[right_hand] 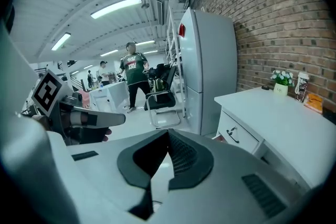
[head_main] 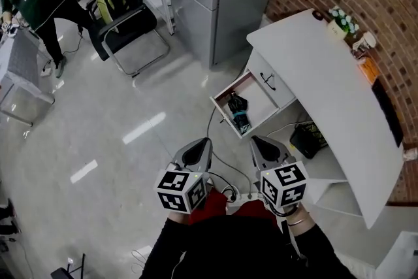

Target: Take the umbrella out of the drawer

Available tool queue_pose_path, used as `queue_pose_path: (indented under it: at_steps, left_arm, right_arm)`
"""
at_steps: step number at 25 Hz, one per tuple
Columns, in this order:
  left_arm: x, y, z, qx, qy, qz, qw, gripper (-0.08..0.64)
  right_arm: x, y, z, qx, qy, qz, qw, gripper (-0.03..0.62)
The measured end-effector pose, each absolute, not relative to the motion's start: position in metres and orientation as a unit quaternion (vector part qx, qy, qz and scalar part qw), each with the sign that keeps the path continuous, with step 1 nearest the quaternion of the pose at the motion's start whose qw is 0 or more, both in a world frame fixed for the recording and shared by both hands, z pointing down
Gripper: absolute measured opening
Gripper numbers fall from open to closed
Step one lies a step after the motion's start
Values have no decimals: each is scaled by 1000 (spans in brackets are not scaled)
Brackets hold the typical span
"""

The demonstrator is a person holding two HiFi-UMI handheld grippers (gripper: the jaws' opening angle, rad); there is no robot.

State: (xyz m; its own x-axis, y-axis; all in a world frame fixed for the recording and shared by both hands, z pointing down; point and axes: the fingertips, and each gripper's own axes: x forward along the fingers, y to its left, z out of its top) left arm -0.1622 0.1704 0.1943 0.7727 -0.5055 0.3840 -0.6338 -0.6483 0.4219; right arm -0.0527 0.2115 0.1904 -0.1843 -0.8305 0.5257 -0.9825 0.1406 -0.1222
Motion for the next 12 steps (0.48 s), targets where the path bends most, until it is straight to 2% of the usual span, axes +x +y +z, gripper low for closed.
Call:
queue_pose_path:
  at_steps: [12]
  left_arm:
    - [-172, 132, 214, 892, -302, 113, 316, 3]
  right_arm:
    - [-50, 185, 199, 632, -710, 240, 197, -2]
